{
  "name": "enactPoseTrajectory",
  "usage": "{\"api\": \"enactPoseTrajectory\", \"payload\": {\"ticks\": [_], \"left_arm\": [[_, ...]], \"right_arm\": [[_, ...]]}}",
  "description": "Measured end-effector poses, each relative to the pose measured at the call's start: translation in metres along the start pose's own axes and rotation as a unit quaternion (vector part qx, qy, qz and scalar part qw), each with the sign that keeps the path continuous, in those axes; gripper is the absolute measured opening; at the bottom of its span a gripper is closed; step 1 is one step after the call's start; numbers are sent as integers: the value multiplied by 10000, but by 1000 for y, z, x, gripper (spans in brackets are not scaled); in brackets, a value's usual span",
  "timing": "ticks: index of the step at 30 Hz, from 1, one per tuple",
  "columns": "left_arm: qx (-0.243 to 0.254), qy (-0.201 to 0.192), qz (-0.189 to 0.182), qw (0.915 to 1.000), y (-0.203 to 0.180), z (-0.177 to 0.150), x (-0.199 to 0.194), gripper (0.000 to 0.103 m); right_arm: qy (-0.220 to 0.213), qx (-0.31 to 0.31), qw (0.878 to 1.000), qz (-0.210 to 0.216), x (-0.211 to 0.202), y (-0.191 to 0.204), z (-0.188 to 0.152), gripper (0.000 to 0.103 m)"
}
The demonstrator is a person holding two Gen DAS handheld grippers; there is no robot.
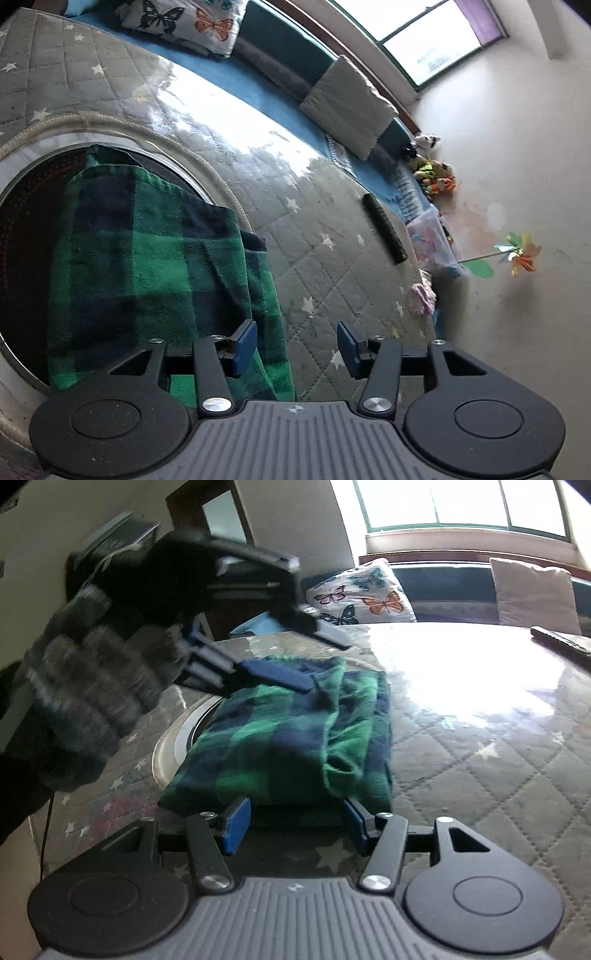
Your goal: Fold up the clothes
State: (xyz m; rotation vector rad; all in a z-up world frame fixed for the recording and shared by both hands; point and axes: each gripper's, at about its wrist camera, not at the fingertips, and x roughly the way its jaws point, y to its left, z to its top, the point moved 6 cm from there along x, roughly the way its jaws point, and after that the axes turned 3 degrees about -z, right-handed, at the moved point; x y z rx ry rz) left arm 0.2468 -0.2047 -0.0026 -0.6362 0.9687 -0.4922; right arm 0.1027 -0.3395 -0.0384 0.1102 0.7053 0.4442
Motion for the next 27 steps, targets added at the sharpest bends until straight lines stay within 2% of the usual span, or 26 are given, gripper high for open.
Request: {"api": "enactPoseTrajectory", "payload": {"ticks": [6, 12, 13, 14, 17, 18, 22, 24, 27], "left_arm": [[485, -296, 77, 9984, 4, -1, -39, 53], [1101, -477, 502, 9915, 19, -17, -67, 53], [1177, -474, 560, 9903, 21, -20, -66, 53], [1252, -471, 618, 9891, 23, -24, -65, 53], [1478, -462, 793, 9848, 29, -34, -63, 53], [1552, -459, 852, 9831, 31, -38, -63, 52], [1849, -393, 902, 9778, 31, -50, -53, 52], [2083, -385, 985, 9723, 28, -56, -46, 52], [2411, -372, 1020, 9644, 22, -63, -38, 51]], "right_arm": [[-45, 199, 9997, 137, -5, -10, 9, 55], [-80, 328, 9994, 51, 2, -17, 17, 53], [-92, 341, 9994, 41, 2, -18, 19, 50], [-103, 355, 9993, 31, 3, -18, 20, 36], [-139, 395, 9991, 2, 5, -20, 24, 13], [-150, 409, 9991, -8, 6, -21, 26, 11], [-120, 409, 9990, -91, 11, -23, 29, 12], [69, 419, 9987, -280, 20, -29, 24, 21], [13, 424, 9984, -361, 17, -33, 27, 21]]}}
